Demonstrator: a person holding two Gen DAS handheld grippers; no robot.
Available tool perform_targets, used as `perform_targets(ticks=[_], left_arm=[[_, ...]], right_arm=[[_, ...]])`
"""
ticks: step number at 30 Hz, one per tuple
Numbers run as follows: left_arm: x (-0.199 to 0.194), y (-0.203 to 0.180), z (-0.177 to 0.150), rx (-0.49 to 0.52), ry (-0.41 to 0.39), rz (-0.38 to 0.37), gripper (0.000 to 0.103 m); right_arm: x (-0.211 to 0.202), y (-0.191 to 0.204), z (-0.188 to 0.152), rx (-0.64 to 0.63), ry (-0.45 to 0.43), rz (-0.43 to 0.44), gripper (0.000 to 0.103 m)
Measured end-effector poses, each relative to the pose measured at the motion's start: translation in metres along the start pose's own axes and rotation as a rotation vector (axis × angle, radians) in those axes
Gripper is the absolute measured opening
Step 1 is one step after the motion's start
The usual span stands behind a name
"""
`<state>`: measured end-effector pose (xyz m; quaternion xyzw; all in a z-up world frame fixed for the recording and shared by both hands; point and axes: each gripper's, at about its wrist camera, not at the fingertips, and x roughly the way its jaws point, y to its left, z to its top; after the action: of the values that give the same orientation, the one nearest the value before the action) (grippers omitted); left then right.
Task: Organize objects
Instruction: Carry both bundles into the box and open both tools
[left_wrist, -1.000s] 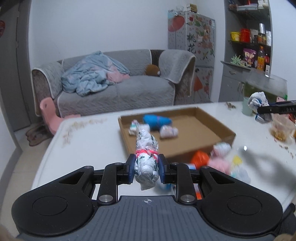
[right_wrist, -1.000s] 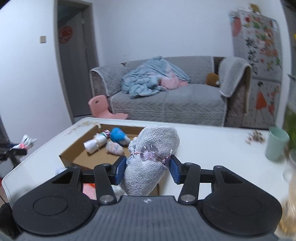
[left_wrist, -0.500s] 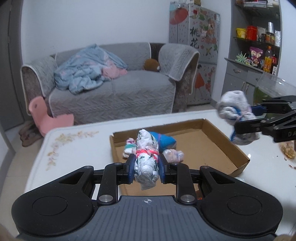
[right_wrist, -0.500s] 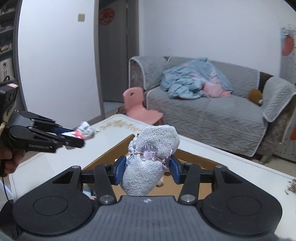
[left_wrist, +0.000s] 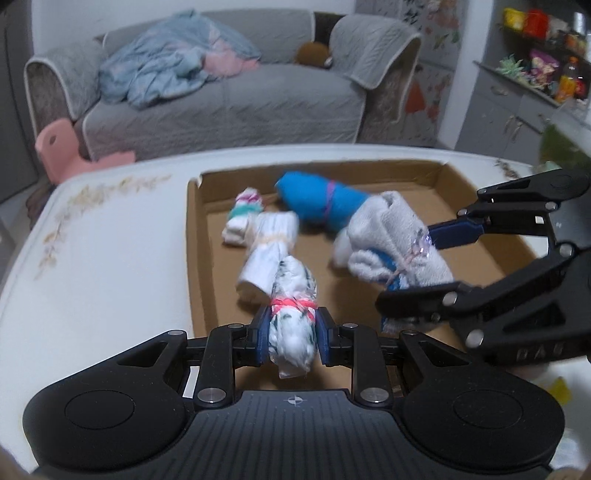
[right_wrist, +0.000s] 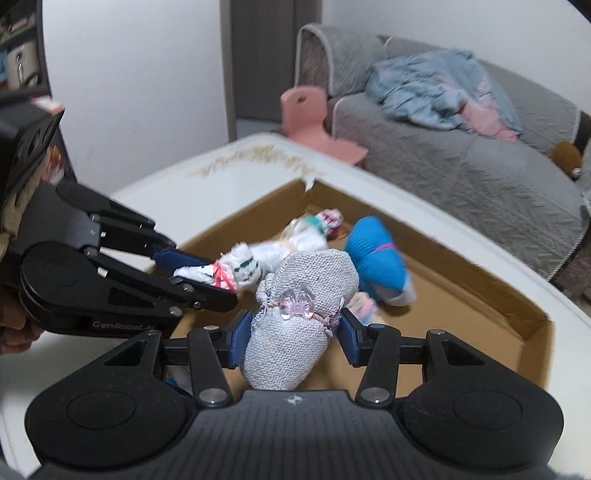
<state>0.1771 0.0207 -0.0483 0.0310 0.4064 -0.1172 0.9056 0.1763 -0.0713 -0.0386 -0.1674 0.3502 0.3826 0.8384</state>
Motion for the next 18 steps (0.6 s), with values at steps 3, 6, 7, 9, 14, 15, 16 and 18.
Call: perform_targets(ticks=[3,6,7,9,14,15,16,18], left_arm=[[0.007,0.005,0.0,-0.014,0.011,0.034,0.032],[0.009,0.005,0.003,-0.024,-0.005,0.06,0.027],[0.009,0.003,0.004,-0.015,-0.009,0.084,0.027],[0.009,0.004,0.005,-0.016,-0.019,0.099,0.027],[0.009,0.001,0.006,-0.009,-0.024,0.104,0.028],[0.009,-0.001,0.006,-0.004,-0.025,0.11,0.03],[0.008,-0.001,0.006,-0.001,-0.028,0.115,0.031],[0.008,-0.001,0.007,-0.005,-0.032,0.117,0.034]], right_arm=[[0.012,0.005,0.002,-0.043,0.033,0.001,0.046],[0.02,0.009,0.005,-0.083,0.051,-0.005,0.046],[0.022,0.009,0.006,-0.088,0.054,-0.005,0.046],[0.024,0.008,0.009,-0.1,0.059,-0.009,0.046],[0.026,0.006,0.011,-0.104,0.079,-0.014,0.048],[0.027,0.006,0.011,-0.105,0.08,-0.016,0.048],[0.026,0.007,0.01,-0.105,0.081,-0.021,0.049],[0.027,0.004,0.011,-0.105,0.075,-0.027,0.051]])
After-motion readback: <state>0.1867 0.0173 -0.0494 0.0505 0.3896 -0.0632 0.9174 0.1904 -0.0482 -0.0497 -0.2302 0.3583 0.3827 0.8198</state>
